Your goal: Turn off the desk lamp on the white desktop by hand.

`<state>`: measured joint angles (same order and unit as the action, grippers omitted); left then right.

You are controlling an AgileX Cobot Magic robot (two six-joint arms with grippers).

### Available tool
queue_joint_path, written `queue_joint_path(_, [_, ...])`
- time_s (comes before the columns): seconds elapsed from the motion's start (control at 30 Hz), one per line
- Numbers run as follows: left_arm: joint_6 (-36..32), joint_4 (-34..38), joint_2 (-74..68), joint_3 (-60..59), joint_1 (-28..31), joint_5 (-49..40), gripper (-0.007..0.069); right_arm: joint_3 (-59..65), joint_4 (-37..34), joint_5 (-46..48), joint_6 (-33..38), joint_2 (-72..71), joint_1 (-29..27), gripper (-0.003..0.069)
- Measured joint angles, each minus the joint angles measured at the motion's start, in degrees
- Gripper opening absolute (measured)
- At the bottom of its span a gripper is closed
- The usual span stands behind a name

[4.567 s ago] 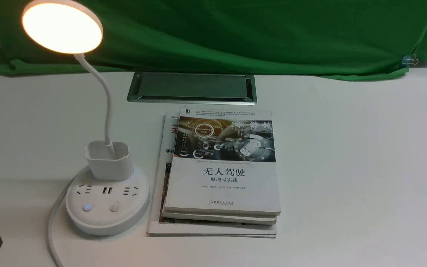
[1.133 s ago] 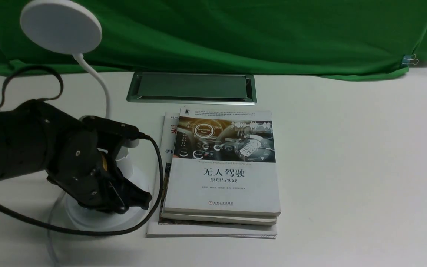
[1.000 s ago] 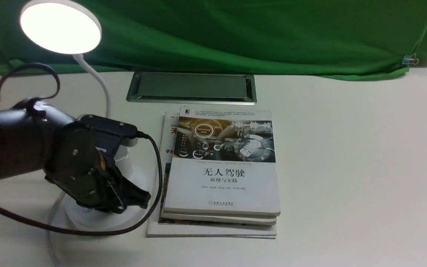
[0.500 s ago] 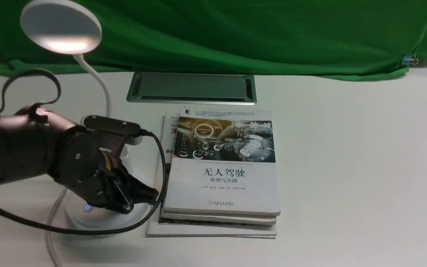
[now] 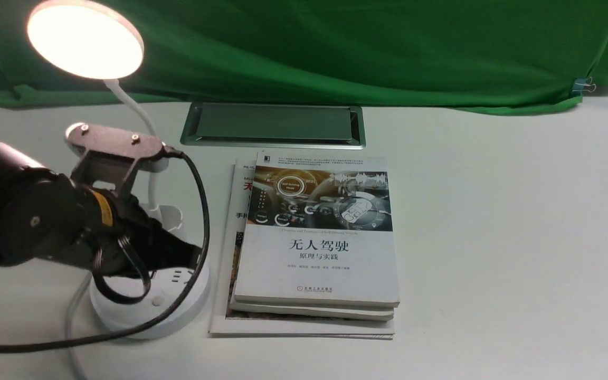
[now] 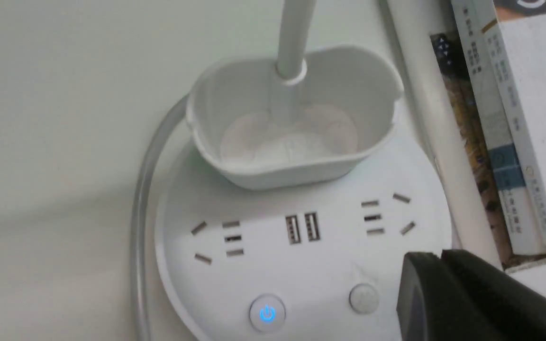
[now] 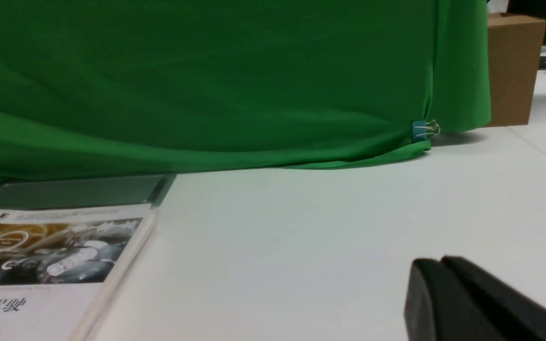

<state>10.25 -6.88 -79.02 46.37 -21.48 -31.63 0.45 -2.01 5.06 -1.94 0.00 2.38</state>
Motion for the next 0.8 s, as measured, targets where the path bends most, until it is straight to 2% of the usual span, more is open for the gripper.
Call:
queue_joint_path(0.2, [2.27,0.34,-5.89,-6.15,0.0,7.5,0.0012,0.0,0.0,-0.05,0.0,0.0,0.0,0.0036])
queue_joint_path(0.37, [2.91,0.65,-10.3,-5.46,-0.09,12.59,0.0011,0.0,0.0,0.01,0.0,0.0,0.0,0.0036])
queue_joint_path(0.5, [2.91,0.66,-10.11,-4.46,-0.09,11.87,0.0011,0.0,0.0,0.01,0.0,0.0,0.0,0.0036])
queue_joint_path(0.63, [3.34,0.47,-7.08,-4.57,-0.14,7.51,0.0011,0.0,0.0,0.01,0.0,0.0,0.0,0.0036])
queue_joint_path(0.8, [3.94,0.46,6.99,-4.57,-0.14,5.73,0.0011,0.0,0.0,0.01,0.0,0.0,0.0,0.0036])
